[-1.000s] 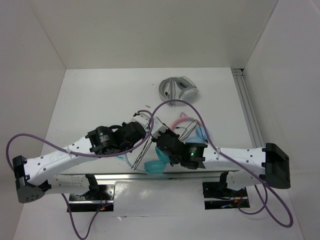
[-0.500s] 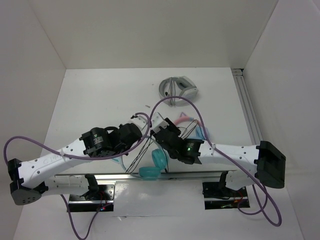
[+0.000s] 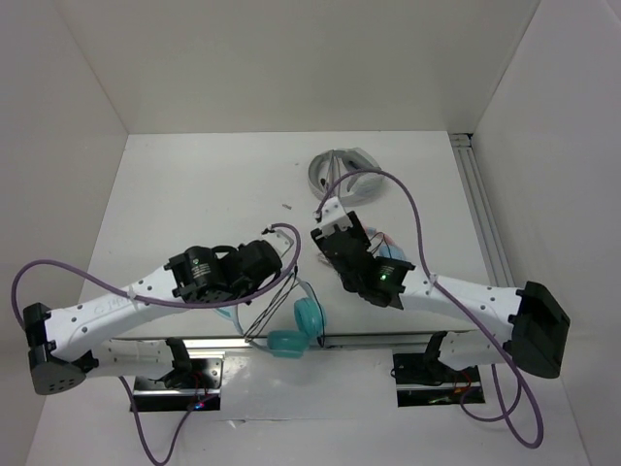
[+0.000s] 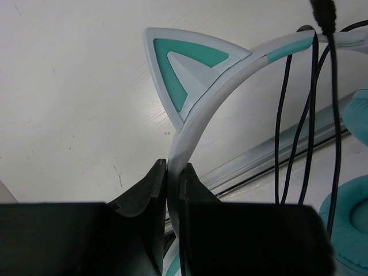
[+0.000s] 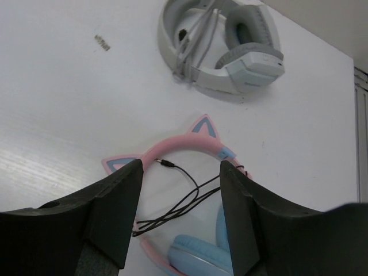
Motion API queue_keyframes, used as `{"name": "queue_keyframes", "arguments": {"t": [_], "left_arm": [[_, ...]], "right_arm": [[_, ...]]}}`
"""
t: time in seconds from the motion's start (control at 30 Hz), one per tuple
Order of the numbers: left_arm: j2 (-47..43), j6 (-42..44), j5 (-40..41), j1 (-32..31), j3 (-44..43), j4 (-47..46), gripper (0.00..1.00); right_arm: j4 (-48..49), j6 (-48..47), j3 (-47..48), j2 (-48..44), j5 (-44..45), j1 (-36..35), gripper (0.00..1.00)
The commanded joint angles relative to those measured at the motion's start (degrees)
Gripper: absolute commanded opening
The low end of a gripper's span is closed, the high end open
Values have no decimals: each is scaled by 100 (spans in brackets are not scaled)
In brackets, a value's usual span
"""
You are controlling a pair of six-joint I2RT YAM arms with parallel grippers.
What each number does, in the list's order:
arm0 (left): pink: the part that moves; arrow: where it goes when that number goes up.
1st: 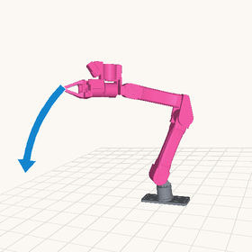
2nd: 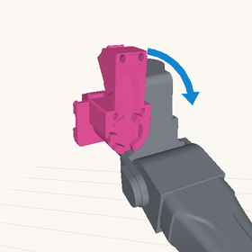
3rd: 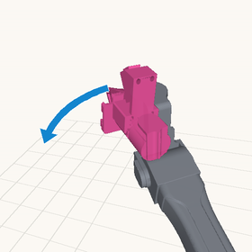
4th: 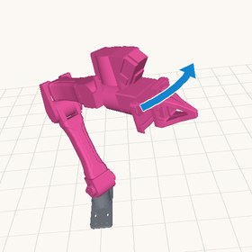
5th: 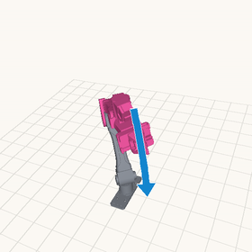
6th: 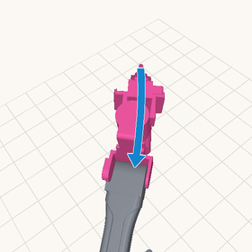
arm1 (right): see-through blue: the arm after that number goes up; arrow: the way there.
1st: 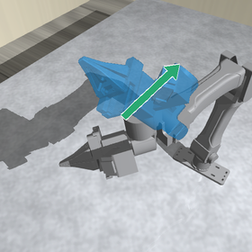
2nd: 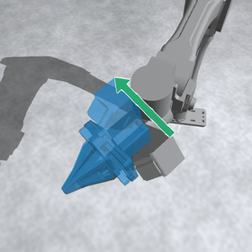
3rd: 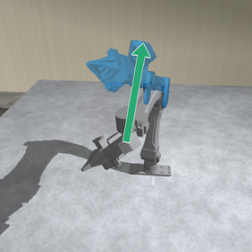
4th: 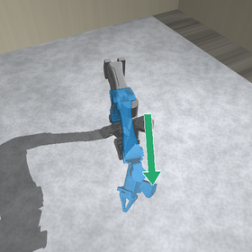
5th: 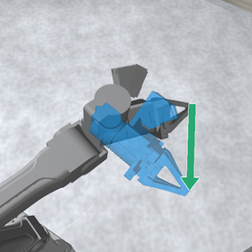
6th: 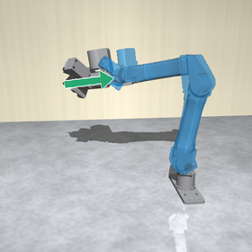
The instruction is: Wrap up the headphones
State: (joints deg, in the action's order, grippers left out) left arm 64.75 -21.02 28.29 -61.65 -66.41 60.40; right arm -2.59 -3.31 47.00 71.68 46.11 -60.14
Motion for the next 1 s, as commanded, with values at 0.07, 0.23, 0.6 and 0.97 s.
{"name": "queue_keyframes", "arguments": {"t": [0.07, 0.23, 0.6, 0.97], "left_arm": [[-42, -26, -86, 783, -179, -642, 0], [-129, -157, -588, 1848, -126, -1188, 0], [643, -1527, -1019, 2921, 717, -2497, 0], [1610, -1563, -1307, 3878, 1235, -4175, 0]], "right_arm": [[49, 858, 80, -681, 644, 265, 67], [-381, 1131, 213, -1067, 549, 266, 81], [-708, 1456, 151, -1358, -67, 266, 91], [-497, 1456, -192, -1350, -664, 266, 93]]}}
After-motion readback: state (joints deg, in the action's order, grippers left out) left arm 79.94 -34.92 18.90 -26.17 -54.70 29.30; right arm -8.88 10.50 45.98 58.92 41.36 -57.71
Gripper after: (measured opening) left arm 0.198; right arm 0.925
